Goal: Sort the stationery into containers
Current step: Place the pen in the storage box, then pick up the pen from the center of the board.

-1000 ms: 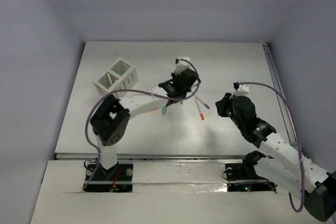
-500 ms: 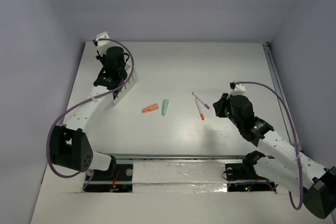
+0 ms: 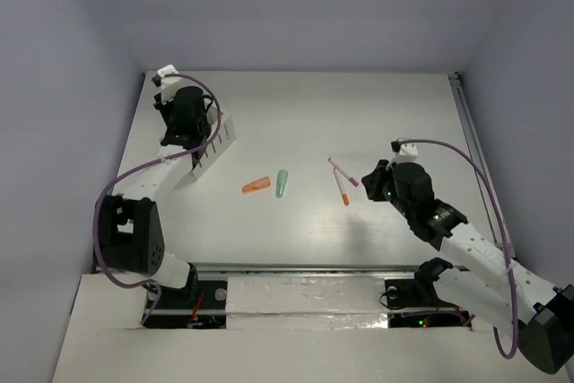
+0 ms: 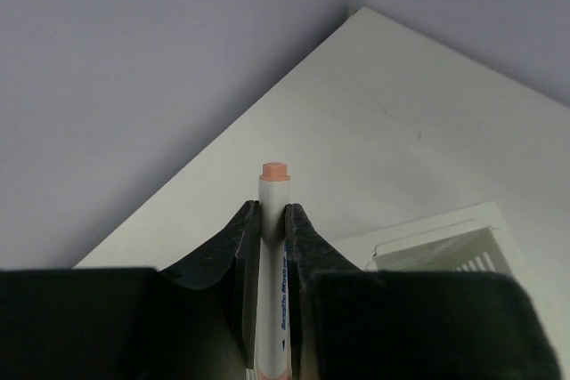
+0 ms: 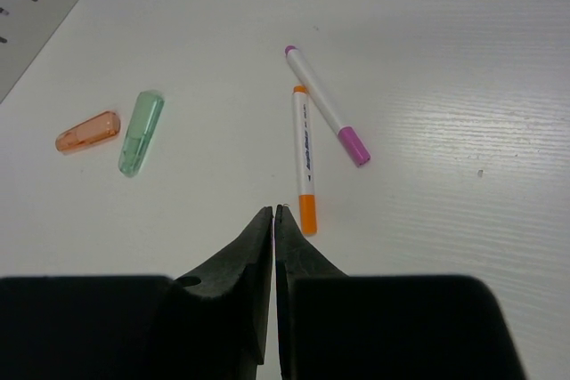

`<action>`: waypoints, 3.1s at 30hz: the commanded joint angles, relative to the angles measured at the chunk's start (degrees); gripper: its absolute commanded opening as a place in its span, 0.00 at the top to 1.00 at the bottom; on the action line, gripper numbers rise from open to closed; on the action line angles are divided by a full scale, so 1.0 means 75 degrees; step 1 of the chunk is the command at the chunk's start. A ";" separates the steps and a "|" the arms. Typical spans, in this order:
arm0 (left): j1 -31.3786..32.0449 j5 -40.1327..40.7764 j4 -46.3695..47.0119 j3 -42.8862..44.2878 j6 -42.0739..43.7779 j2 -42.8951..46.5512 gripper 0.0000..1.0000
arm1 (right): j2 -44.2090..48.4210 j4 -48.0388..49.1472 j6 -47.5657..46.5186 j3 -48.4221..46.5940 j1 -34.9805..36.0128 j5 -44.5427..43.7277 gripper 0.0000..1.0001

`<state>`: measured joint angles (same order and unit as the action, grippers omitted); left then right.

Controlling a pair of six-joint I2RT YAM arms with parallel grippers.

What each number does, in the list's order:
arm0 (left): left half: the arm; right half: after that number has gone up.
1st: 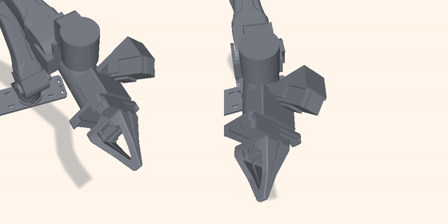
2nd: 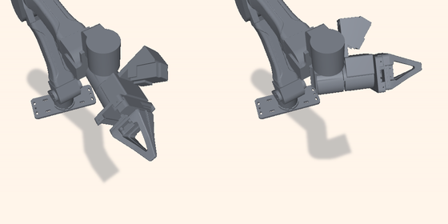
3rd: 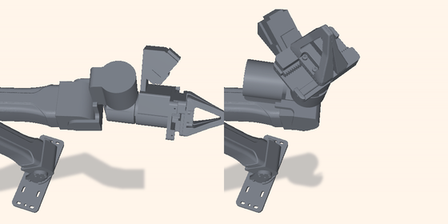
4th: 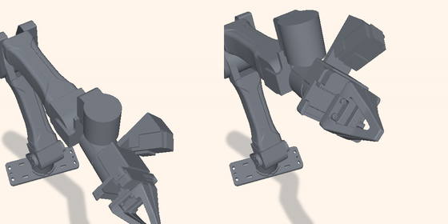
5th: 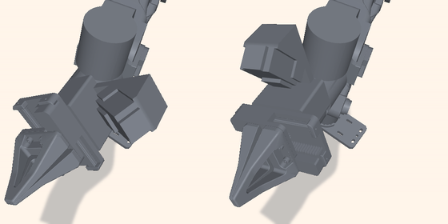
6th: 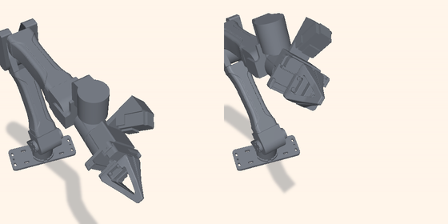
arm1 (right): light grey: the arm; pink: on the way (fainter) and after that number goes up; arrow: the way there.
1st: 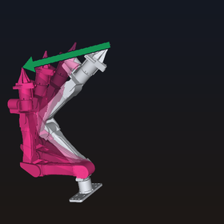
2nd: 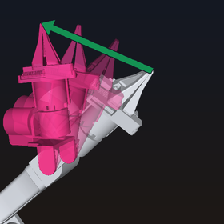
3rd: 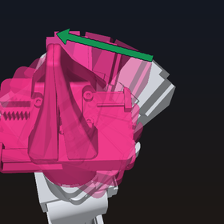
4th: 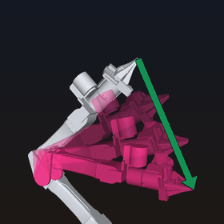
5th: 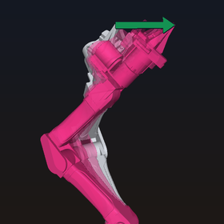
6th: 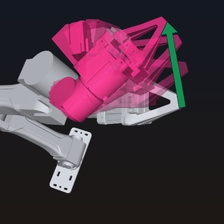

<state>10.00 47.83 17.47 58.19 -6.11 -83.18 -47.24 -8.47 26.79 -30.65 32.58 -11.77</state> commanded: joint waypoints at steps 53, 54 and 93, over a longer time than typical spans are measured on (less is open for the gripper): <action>0.5720 -0.2144 -0.2693 0.1675 -0.3833 -0.1235 1.00 | 0.0990 -0.0474 0.0306 -0.0260 -0.0055 -0.1933 1.00; 0.5861 -0.2333 -0.2624 0.1651 -0.4047 -0.1389 1.00 | 0.1037 -0.0581 0.0342 -0.0284 -0.0055 -0.2352 1.00; 0.6577 -0.2089 -0.3079 0.3619 -0.4904 -0.5491 0.78 | 0.1647 -0.0371 0.0214 -0.0049 -0.0055 -0.1911 1.00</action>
<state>59.22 30.70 -1.83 83.09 -43.92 -122.80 -35.24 -14.06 29.34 -30.26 32.58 -26.44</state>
